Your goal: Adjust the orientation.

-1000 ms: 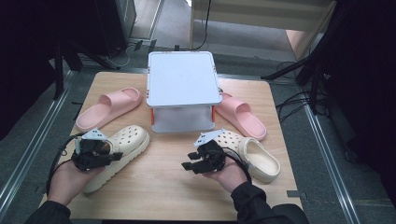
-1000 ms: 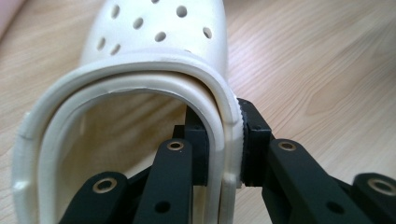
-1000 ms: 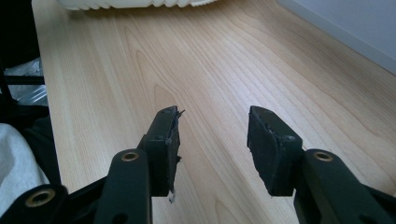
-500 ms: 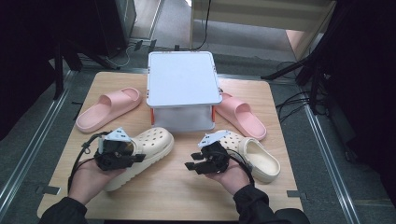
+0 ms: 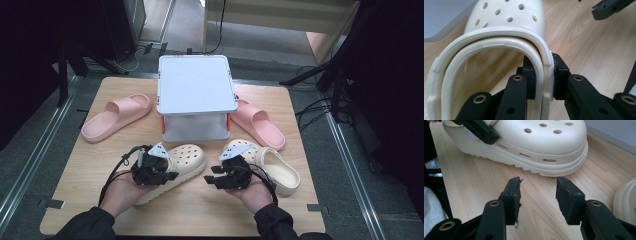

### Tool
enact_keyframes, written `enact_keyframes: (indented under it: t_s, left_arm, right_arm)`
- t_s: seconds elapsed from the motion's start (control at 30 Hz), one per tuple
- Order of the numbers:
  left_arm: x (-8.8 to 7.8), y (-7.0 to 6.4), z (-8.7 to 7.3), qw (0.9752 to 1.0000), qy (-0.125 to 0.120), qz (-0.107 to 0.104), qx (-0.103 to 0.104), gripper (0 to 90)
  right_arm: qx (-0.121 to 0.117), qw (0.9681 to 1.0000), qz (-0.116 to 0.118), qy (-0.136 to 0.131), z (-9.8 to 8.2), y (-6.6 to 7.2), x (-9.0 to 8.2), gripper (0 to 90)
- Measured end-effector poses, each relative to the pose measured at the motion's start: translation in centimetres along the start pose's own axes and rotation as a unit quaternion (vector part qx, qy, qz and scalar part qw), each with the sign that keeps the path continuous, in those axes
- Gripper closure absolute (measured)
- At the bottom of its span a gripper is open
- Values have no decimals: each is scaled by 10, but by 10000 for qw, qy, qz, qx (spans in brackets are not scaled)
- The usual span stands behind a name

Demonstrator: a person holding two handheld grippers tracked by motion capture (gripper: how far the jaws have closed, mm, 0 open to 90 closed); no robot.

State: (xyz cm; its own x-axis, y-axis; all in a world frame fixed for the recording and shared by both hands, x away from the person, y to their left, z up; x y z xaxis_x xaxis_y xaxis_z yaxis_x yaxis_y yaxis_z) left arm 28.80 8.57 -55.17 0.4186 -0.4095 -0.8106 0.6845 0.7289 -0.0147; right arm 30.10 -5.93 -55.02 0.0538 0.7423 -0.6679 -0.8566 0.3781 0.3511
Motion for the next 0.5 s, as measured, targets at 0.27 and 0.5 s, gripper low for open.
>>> enact_keyframes:
  t_s: [0.27, 0.5]
  left_arm:
    - [1, -7, 1, 9996, -1, -259, 102, 676]
    - [-30, 4, 1, 9997, -182, -124, 138, 673]
  right_arm:
    - [31, 10000, -56, -34, -4, 0, 3, 566]
    - [21, 9997, -122, -218, -1, -1, 5, 610]
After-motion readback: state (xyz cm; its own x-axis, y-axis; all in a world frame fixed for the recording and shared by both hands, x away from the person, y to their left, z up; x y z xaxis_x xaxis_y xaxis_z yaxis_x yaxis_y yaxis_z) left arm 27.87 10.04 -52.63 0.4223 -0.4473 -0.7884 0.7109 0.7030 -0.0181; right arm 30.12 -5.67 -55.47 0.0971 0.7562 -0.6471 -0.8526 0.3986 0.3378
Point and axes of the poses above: each handheld gripper's, and its own axes: x roughly forward along the jaws, z roughly out of its top, y roughly to its left, the point moved 10 cm from there along x, roughly forward along the jaws, and after that the axes turned 11 degrees about z, right-handed, at the moved point
